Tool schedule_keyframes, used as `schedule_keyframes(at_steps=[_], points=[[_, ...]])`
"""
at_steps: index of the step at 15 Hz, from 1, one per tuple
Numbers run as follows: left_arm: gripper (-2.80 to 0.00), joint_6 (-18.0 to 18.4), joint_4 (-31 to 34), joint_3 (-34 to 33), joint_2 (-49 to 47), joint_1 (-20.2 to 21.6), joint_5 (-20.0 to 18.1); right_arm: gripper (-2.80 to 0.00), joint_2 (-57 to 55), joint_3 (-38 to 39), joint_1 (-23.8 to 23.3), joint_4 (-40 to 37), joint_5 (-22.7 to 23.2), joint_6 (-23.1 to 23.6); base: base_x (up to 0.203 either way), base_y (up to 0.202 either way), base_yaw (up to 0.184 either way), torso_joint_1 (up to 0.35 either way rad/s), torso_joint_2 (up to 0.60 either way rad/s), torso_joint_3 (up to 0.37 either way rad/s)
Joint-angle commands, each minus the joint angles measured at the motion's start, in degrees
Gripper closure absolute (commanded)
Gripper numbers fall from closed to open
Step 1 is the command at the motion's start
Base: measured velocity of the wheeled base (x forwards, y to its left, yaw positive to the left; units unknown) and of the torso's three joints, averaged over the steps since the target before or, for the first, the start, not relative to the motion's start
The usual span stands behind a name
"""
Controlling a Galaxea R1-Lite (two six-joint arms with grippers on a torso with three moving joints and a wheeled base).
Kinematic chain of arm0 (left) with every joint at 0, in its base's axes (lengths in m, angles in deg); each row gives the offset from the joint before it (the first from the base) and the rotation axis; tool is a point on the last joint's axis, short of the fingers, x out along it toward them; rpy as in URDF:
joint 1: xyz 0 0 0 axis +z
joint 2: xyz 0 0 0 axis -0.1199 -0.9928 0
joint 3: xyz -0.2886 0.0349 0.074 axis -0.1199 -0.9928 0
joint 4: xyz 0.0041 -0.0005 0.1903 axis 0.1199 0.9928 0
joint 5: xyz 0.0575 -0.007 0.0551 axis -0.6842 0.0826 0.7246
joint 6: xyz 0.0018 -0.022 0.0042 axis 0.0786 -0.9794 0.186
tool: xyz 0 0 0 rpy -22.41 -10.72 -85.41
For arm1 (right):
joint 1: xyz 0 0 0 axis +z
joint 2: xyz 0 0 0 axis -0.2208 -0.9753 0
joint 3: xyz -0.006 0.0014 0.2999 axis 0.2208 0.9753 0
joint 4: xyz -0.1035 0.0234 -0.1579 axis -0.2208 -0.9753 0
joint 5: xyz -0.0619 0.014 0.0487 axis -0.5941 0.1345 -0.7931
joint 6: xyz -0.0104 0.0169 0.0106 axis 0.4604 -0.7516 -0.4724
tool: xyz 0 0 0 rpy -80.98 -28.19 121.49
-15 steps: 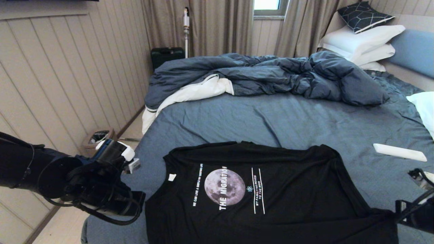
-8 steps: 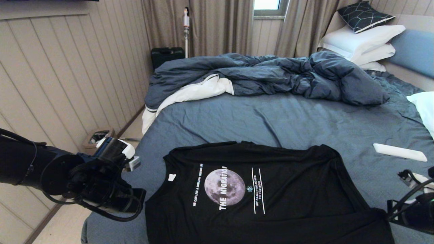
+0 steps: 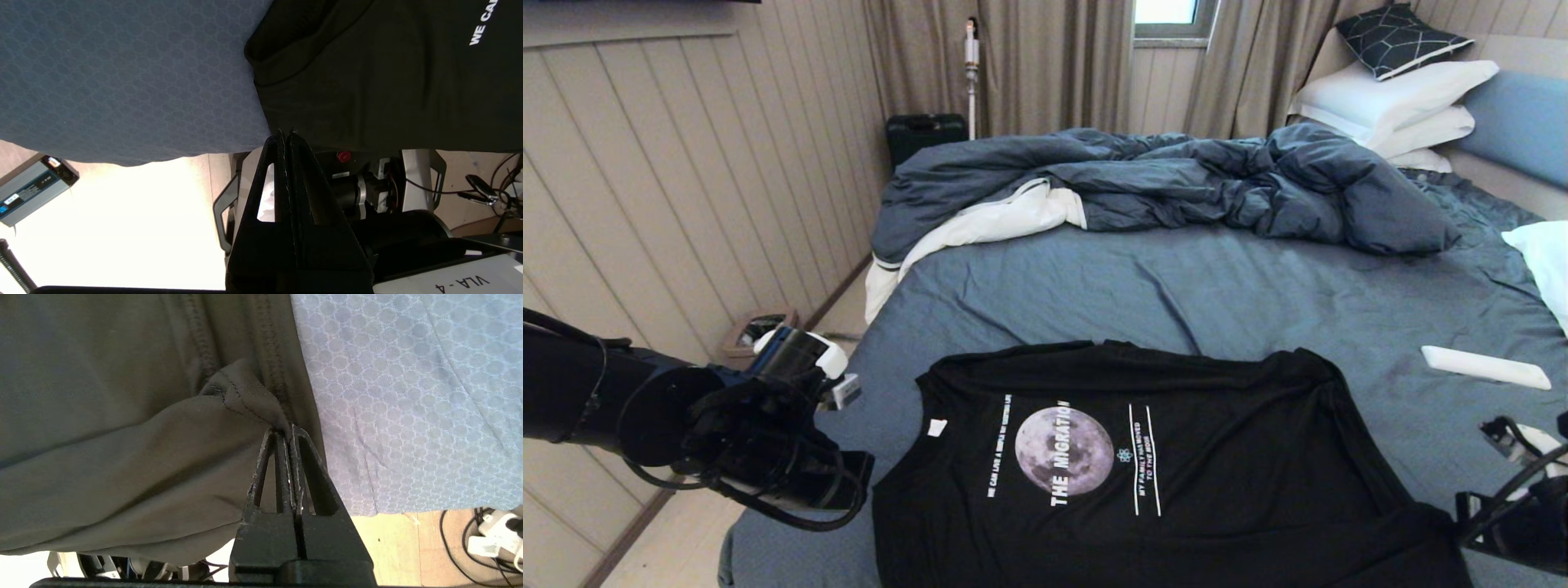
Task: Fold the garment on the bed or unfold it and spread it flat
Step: Fold the black T-shirt
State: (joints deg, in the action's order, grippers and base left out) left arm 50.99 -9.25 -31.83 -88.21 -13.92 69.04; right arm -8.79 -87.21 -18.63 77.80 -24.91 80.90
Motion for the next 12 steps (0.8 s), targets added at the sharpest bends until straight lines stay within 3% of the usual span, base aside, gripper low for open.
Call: schedule_keyframes(at_steps=[1, 8, 12], points=[[0.0, -0.07, 0.1, -0.1, 0.27, -0.02, -0.05, -2.8, 1.36, 1.05, -0.07, 0.33, 0.09, 0.33, 0.0, 0.0, 0.0, 0.0, 0.0, 0.0], [0.0, -0.15, 0.0, -0.55, 1.98, -0.02, -0.05, -2.8, 3.21, 1.25, -0.46, 0.18, 0.6, 0.46, 0.0, 0.0, 0.0, 0.0, 0.0, 0.0], [0.0, -0.15, -0.34, 3.05, 2.48, 0.66, -0.13, -2.8, 6.08, -2.11, -0.52, 0.11, 3.86, -4.51, 0.0, 0.0, 0.0, 0.0, 0.0, 0.0]])
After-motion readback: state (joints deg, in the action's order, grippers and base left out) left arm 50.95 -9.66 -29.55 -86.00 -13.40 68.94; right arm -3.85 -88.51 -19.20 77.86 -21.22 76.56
